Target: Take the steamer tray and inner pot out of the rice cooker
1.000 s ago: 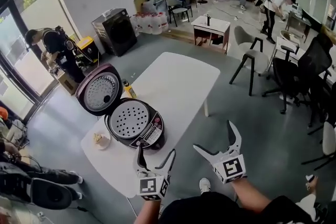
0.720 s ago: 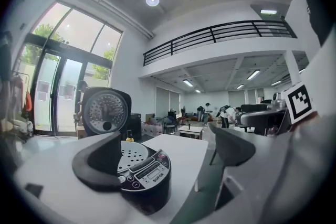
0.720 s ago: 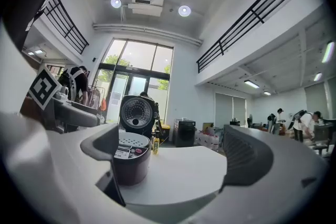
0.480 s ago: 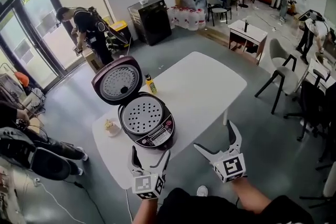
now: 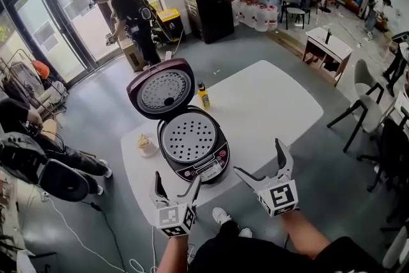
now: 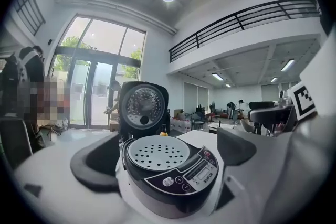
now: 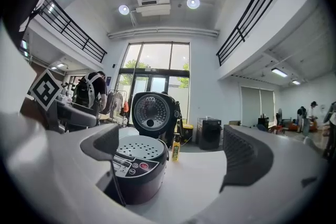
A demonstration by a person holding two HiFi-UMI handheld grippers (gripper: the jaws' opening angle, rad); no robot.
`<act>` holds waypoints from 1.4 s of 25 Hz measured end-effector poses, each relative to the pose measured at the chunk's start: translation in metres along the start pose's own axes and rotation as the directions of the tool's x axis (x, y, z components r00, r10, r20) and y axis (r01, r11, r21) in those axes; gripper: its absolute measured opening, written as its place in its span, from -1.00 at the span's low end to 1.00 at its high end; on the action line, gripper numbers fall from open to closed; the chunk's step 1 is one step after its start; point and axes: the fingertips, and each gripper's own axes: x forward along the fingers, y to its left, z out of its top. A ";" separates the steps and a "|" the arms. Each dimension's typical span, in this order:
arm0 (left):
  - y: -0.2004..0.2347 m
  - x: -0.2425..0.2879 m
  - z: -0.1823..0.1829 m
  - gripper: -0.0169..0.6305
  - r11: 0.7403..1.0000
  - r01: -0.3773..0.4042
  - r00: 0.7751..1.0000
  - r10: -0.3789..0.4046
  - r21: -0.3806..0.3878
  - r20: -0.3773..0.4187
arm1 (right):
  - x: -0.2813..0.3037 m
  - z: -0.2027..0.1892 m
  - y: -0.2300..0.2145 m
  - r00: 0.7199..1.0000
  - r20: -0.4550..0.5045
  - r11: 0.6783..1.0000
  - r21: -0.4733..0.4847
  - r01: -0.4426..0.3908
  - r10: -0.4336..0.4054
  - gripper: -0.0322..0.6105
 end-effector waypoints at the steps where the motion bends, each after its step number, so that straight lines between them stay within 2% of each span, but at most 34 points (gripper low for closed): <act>1: 0.006 0.005 -0.002 0.80 1.000 -0.011 1.000 0.011 -0.007 -0.009 | 0.009 -0.001 0.000 1.000 -0.005 1.000 -0.006 -0.007 0.007 0.94; 11: 0.065 0.056 -0.015 0.80 0.994 -0.083 0.995 0.078 -0.077 -0.064 | 0.108 -0.008 0.010 0.993 -0.062 0.992 -0.061 -0.106 0.102 0.94; 17: 0.101 0.085 -0.024 0.80 0.991 -0.107 0.990 0.098 -0.084 -0.105 | 0.163 -0.011 0.017 0.987 -0.102 0.986 -0.101 -0.136 0.126 0.94; 22: 0.123 0.104 -0.041 0.80 0.990 -0.124 0.976 0.109 -0.069 -0.186 | 0.199 -0.026 0.023 0.973 -0.177 0.975 -0.134 -0.176 0.151 0.94; 27: 0.137 0.119 -0.054 0.80 0.988 -0.153 0.951 0.139 -0.027 -0.277 | 0.232 -0.056 0.026 0.944 -0.281 0.964 -0.146 -0.221 0.173 0.94; 31: 0.146 0.136 -0.068 0.80 0.984 -0.177 0.912 0.174 0.027 -0.372 | 0.257 -0.083 0.030 0.908 -0.370 0.944 -0.178 -0.277 0.197 0.94; 35: 0.153 0.146 -0.072 0.80 0.976 -0.205 0.874 0.214 0.068 -0.436 | 0.278 -0.100 0.034 0.877 -0.435 0.919 -0.220 -0.326 0.206 0.94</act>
